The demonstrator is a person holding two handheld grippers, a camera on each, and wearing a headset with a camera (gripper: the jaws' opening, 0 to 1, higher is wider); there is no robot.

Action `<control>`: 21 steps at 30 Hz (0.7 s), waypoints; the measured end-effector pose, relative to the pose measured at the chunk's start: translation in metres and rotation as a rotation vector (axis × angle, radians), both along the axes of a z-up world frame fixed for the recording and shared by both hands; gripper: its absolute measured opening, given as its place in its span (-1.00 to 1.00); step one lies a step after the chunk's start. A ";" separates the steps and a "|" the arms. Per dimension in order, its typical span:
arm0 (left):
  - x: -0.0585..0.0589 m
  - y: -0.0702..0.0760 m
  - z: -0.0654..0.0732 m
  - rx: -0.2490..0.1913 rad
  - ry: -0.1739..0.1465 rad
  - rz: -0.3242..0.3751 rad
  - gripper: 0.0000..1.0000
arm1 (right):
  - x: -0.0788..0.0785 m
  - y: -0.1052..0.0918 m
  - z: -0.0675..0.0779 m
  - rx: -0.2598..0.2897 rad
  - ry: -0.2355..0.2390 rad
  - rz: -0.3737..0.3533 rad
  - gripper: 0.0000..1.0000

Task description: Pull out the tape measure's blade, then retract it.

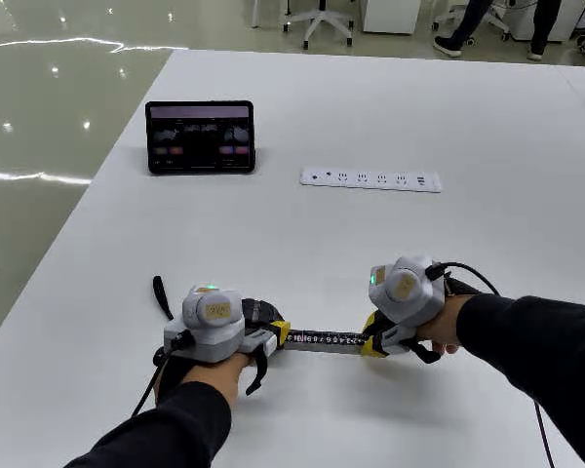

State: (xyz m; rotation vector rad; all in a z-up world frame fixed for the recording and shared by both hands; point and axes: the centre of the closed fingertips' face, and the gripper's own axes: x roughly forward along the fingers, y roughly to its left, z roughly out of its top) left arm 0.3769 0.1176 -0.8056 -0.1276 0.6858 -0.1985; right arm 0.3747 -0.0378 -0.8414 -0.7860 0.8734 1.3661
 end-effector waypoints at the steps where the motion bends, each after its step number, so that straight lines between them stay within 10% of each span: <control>1: 0.000 0.000 0.000 0.000 0.000 -0.001 0.13 | 0.000 0.001 0.000 0.000 0.003 -0.003 -0.79; 21: -0.001 0.000 0.000 -0.007 0.000 -0.006 0.13 | -0.001 0.014 0.000 0.015 0.000 0.002 -0.77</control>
